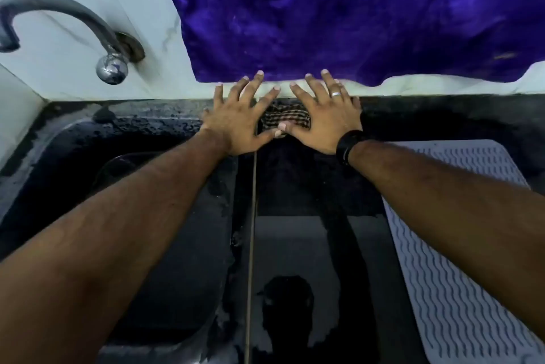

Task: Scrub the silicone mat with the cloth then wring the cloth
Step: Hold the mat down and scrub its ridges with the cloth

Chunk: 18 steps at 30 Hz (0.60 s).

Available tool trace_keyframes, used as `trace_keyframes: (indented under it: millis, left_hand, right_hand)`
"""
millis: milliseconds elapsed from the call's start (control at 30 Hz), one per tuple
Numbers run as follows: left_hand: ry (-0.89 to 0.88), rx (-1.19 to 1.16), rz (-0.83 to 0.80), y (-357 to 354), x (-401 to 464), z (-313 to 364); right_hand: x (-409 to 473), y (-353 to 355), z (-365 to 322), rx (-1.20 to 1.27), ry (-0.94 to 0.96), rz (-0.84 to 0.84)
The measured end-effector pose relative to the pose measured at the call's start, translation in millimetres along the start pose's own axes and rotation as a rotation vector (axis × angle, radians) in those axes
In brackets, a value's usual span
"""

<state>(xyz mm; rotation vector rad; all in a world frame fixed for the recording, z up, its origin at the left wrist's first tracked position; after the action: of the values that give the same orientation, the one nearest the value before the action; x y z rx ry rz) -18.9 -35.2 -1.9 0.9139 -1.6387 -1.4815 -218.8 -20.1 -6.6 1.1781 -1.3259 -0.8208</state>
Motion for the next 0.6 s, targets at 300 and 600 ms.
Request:
trace_keyframes:
  millis: [300,600]
  left_hand:
    - [-0.027,-0.021,-0.283,-57,22,8]
    - [-0.005,-0.043,-0.269,-62,28,16]
  right_hand:
    - [27,-60,8,-0.033,0.149,-0.429]
    - [19,-47,-7,-0.061,0.1,-0.293]
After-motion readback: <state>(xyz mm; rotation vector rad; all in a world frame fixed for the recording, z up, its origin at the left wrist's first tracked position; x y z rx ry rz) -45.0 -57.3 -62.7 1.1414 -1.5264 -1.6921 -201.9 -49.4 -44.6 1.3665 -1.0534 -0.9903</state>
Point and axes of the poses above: each hand's wrist, its own x-axis towards the middle knuckle, its own y-axis out of the back of the hand, z = x × y, the point moved 4 cm from there along x, towards the middle knuckle, and after that the axes turned 6 degrees about z, right-handed, at the moved point
